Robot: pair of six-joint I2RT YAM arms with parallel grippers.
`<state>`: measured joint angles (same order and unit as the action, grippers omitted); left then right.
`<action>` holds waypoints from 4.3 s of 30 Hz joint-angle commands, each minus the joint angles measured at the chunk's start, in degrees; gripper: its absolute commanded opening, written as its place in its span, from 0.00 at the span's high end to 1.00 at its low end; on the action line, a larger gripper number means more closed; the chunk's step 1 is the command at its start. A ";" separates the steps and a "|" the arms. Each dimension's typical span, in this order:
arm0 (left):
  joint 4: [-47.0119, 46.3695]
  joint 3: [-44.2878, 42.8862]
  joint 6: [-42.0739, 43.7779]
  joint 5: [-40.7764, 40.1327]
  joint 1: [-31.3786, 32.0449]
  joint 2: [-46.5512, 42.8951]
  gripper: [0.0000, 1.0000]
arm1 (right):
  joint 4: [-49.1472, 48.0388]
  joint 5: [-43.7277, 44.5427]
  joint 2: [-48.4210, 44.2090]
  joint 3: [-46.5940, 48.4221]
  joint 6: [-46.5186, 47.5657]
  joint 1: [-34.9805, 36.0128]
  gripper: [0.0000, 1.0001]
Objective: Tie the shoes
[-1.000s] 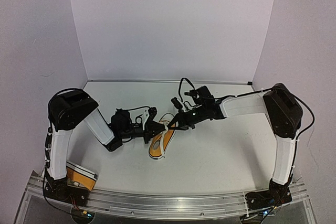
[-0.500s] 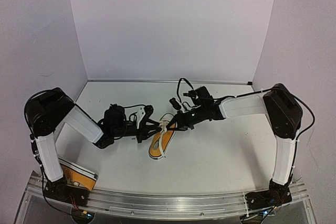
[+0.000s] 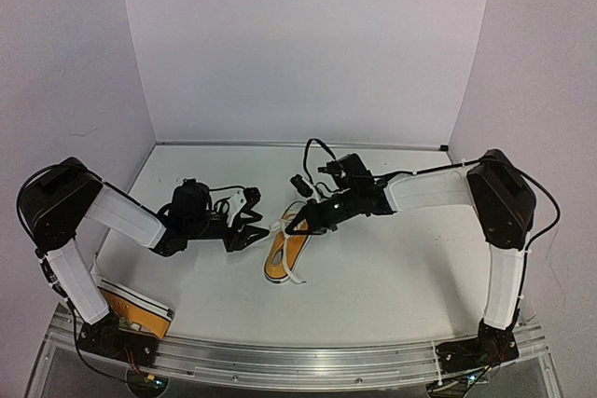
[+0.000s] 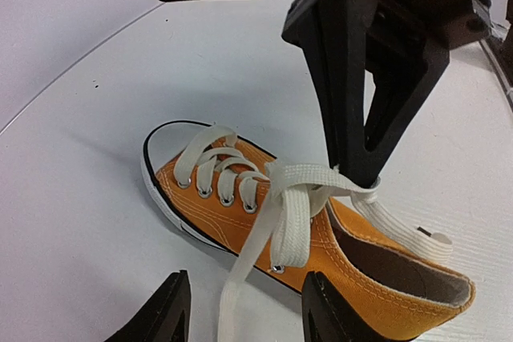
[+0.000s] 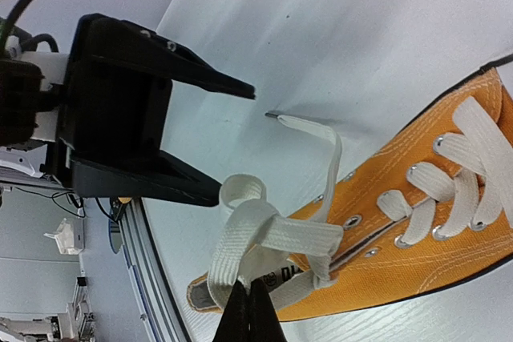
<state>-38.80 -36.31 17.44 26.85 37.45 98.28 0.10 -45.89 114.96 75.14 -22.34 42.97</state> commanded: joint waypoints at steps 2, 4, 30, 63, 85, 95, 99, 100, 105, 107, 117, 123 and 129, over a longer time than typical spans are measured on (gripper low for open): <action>6.49 -4.20 8.04 2.01 0.17 -0.48 0.50 | -0.10 -0.39 -1.55 2.73 1.42 0.56 1.00; 7.73 -5.36 9.03 3.34 0.17 0.38 0.50 | 0.03 -0.26 -1.49 3.01 1.50 0.54 1.00; 7.52 -10.53 8.15 7.64 1.94 4.65 0.75 | 1.95 0.26 -1.23 3.33 1.86 0.64 1.00; 14.89 -4.31 7.96 -4.55 -0.36 -1.01 1.00 | 1.91 8.61 -8.96 -7.14 1.20 -3.15 1.00; 18.97 -5.63 3.78 -10.94 -1.53 -0.15 1.00 | 1.70 11.52 -12.51 -14.06 1.16 -6.18 1.00; 36.87 -16.78 -5.55 -15.79 -2.09 2.66 1.00 | 1.77 12.00 -13.27 -15.82 1.35 -7.68 1.00; 43.04 -19.64 -7.50 -15.75 -2.12 3.28 1.00 | 1.73 12.11 -13.09 -16.23 1.41 -8.30 1.00; 43.90 -19.86 -7.57 -15.45 -2.11 3.32 1.00 | 1.77 12.09 -12.98 -16.25 1.45 -8.36 1.00; 44.67 -19.04 -8.93 -15.05 -2.11 2.67 1.00 | 1.75 11.85 -12.29 -16.50 1.80 -8.68 1.00; 45.60 -19.45 -9.24 -14.78 -2.06 3.16 1.00 | 1.61 11.71 -11.94 -16.60 1.87 -8.68 1.00; 44.75 -18.93 -8.56 -8.40 2.31 6.73 1.00 | -1.07 8.46 -8.40 -14.89 1.11 -8.66 1.00; 44.12 -23.16 -9.90 -3.31 7.21 12.48 1.00 | -1.63 6.22 -6.60 -11.50 0.46 -8.48 1.00; 39.11 -22.33 -11.80 1.97 7.99 11.10 1.00 | -1.59 5.18 -6.35 -10.28 0.52 -8.43 1.00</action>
<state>3.11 -58.41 7.24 23.54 45.08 109.95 -0.06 -39.02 108.01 62.57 -21.56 34.65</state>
